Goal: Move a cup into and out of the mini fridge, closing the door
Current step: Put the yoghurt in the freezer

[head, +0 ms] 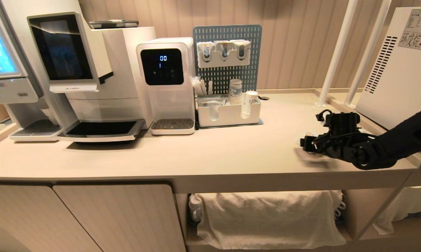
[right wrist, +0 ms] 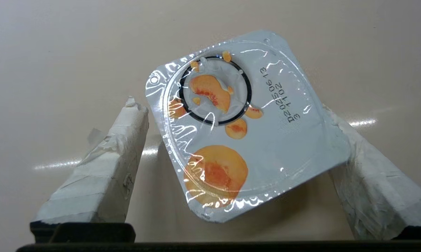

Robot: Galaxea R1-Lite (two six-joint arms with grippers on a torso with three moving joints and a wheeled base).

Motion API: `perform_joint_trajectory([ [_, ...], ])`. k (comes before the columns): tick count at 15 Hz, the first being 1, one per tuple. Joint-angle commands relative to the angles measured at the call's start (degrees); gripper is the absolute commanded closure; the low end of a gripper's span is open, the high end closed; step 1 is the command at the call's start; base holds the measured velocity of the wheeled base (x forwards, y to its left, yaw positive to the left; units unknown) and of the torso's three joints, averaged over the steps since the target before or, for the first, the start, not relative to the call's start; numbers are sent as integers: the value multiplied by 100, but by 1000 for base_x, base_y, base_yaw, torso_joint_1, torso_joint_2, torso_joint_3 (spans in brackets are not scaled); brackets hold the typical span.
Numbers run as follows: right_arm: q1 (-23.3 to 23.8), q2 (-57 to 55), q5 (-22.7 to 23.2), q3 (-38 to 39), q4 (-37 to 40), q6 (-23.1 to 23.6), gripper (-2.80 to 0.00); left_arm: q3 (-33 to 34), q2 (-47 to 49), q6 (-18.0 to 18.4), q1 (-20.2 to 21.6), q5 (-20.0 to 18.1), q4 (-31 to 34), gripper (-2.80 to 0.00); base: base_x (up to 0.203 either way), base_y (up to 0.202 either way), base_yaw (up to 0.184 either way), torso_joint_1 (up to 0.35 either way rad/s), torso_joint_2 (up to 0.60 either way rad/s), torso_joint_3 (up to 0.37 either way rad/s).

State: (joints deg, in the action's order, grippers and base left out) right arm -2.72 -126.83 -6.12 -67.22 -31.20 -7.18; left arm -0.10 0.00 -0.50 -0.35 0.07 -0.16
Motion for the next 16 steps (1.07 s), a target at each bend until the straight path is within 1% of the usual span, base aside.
perform_joint_trajectory([
  [1,25,-123,-3,-73,-26,-3,-280,10,0,-4,1,1,-2,0,0,0,0,0,0,0],
  [4,26,-206,5,-217,-5,6,-280,9,0,-5,0,1,-2,0,0,0,0,0,0,0],
  [8,20,-199,11,-195,-102,-21,-280,1,0,-3,0,1,-2,0,0,0,0,0,0,0],
  [9,17,-185,23,-203,-72,22,0,1,0,-3,0,1,-2,0,0,0,0,0,0,0],
  [16,17,-9,-3,-12,8,41,0,1,0,-3,0,1,-2,0,0,0,0,0,0,0],
])
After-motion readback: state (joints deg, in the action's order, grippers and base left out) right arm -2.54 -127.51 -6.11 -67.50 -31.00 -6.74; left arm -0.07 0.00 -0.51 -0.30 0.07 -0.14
